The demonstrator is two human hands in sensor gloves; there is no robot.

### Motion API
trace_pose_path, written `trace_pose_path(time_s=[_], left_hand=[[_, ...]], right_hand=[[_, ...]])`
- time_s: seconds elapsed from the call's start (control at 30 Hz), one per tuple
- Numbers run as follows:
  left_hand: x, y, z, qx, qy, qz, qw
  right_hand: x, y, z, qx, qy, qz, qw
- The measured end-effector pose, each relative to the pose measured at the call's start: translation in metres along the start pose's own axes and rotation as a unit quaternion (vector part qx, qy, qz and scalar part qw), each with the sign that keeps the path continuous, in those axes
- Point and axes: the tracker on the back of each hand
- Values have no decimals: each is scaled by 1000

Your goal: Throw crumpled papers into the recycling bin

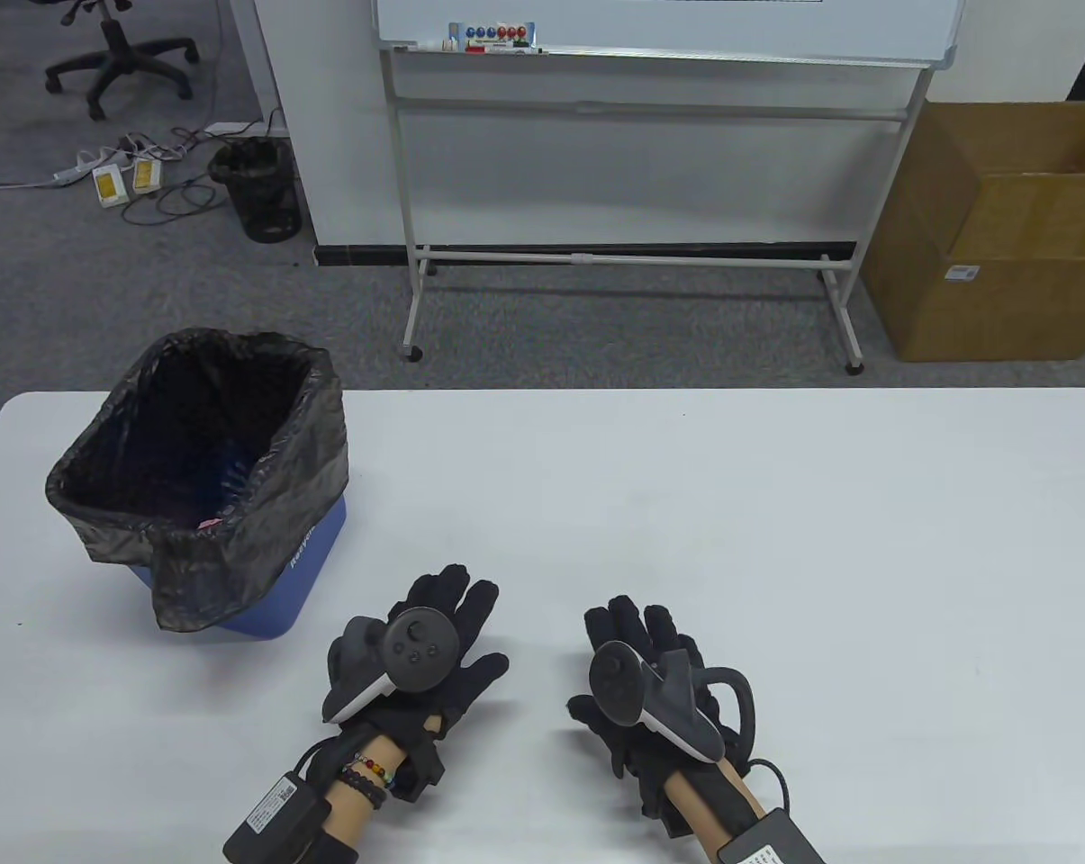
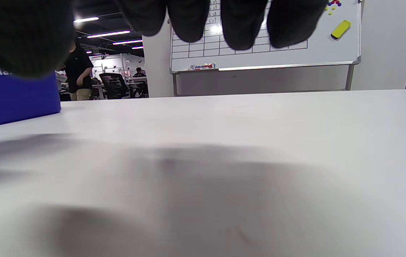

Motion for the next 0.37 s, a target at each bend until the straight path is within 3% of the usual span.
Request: trace_pose_path(time_s=[0.37], left_hand=[[3,-10,2,23,6,6,1000]], right_hand=[[1,0,-1,-7,3,-7,1000]])
Point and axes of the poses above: the tracker on the back of each hand, its own x axis roughly to the little-finger side, its own z axis roughly from the wrist to the fingertips, y = z × x, and after that the axes turned 6 degrees about y, right-handed
